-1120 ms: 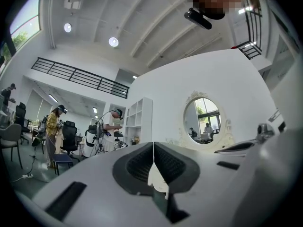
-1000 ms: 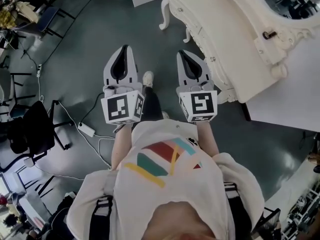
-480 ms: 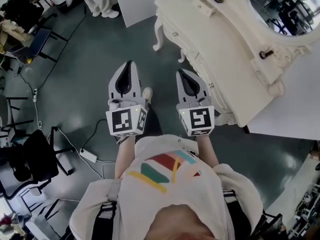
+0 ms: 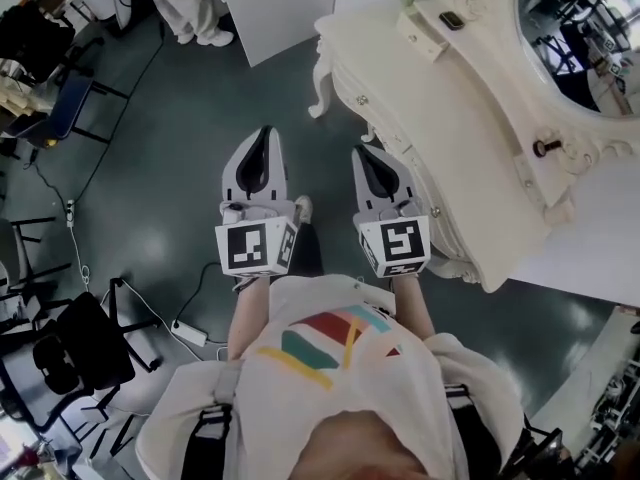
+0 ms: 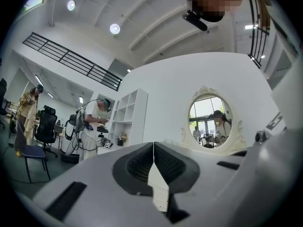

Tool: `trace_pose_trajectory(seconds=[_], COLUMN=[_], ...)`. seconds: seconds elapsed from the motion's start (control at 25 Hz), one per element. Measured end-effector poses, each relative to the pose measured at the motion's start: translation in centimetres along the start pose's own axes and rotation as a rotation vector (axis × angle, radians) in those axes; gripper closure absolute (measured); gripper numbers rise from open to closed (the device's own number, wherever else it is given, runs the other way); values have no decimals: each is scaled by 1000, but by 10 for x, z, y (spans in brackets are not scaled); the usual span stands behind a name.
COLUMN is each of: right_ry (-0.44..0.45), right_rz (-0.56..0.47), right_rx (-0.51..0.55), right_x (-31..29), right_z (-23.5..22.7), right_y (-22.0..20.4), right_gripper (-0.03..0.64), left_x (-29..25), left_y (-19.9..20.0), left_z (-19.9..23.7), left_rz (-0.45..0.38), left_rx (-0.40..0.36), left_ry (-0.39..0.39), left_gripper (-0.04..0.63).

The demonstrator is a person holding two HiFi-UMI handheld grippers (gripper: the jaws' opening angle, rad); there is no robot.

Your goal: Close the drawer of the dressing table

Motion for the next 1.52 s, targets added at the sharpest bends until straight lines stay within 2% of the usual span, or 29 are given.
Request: trace_pose_trajectory(seconds=[0.44,0.72,1.08,1.52], right_ry=[-115,-194,-288,-315], right_rz=[45,92,157,131], right_rx=[-9,-14,-38,-41], right_x=[-119,-166,-173,-188], right_z=[-43,-65,-94,-139], right_y=[27,31,14,1], right_gripper=[617,617,617,617], left_x=[-137,-198,-237,-284], left_y=[27,29,6,-5], left_z=[59,77,65,31], left_rz=[22,35,94,92], left_rx=[15,14,42,31], left_ry=[-118,-203,-275,-328], left_gripper=[588,588,588,588])
Point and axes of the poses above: the fingertips, and each gripper's own axes: x backward along the fingers, z to its left, y out of its top, the point moved 10 cm from there along x, backward along the fingers, and after that the axes turned 15 degrees about x, right-handed, at the moved point
